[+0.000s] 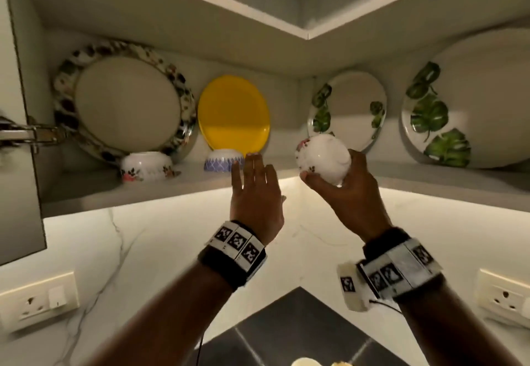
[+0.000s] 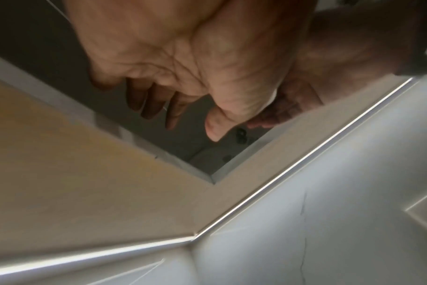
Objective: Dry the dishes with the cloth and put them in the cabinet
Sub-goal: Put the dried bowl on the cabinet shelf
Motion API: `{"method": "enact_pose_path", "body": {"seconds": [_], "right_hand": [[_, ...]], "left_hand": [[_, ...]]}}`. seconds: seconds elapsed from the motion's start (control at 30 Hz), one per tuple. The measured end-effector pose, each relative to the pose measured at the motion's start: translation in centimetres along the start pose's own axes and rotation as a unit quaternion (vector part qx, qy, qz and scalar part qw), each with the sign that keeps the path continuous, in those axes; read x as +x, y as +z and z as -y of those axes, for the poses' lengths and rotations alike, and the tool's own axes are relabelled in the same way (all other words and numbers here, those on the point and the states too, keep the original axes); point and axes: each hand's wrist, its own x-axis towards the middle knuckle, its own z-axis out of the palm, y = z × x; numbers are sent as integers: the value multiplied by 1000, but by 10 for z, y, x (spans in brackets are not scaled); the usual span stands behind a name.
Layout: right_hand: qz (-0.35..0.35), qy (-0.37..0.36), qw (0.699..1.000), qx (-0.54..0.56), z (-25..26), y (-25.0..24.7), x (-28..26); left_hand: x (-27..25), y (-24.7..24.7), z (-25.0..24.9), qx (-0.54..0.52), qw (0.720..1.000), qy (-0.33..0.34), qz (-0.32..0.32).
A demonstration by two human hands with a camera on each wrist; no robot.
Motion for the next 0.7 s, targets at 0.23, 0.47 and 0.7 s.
{"method": "enact_pose_path", "body": {"seconds": [0.23,0.47,0.7], "right_hand": [[53,65,990,-114,-14,56,79],[76,109,965,-226,-40,85,113],[99,120,945,-289,-45,99,120]], "left_hand": [[5,12,8,126,990,-10,68],[5,16,7,160,981,-10,108],[7,26,7,145,985,-14,94]]}}
